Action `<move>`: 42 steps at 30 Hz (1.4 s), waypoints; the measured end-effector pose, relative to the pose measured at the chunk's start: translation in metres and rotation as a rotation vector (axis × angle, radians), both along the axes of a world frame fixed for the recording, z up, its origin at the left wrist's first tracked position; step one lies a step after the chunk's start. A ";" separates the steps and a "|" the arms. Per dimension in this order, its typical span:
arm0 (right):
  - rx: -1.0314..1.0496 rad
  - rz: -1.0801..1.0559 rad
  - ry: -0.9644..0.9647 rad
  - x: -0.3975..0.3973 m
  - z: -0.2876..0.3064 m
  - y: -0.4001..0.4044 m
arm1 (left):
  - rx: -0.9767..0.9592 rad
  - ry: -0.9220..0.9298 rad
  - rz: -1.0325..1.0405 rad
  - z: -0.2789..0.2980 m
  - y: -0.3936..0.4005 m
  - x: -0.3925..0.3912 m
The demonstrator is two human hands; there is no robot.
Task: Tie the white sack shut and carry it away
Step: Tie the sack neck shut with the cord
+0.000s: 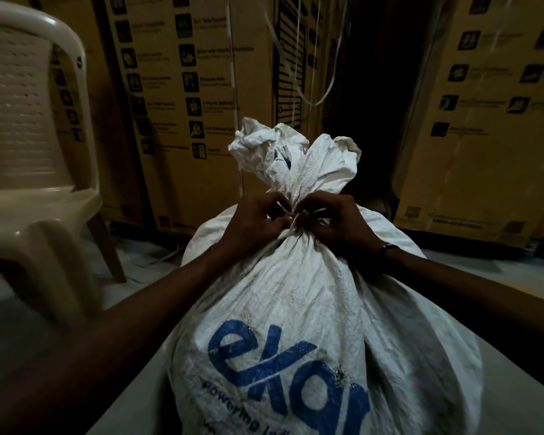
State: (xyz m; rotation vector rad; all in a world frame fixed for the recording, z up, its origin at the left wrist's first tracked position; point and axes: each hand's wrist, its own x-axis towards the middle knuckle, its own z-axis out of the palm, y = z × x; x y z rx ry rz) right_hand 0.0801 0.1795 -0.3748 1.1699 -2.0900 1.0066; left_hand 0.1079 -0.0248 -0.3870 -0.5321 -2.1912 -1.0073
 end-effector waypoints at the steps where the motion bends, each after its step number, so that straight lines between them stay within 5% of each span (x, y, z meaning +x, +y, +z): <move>1: -0.004 -0.008 -0.007 0.000 0.000 0.000 | -0.004 0.010 -0.003 0.000 -0.001 -0.001; 16: 0.082 0.050 -0.064 -0.001 0.003 0.006 | 0.258 -0.424 -0.241 0.019 -0.022 -0.004; 20: 0.071 0.061 -0.068 0.001 0.004 0.006 | 0.158 -0.526 -0.421 0.024 -0.037 0.000; 27: -0.114 0.014 -0.108 0.011 0.005 0.002 | 0.120 -0.378 -0.312 0.014 -0.024 -0.001; 32: -0.048 0.024 -0.097 0.012 -0.001 0.002 | 0.066 -0.195 -0.278 0.006 -0.011 -0.008; 42: -0.203 0.267 -0.546 -0.023 -0.003 0.031 | 0.040 -0.217 -0.314 0.011 -0.014 -0.018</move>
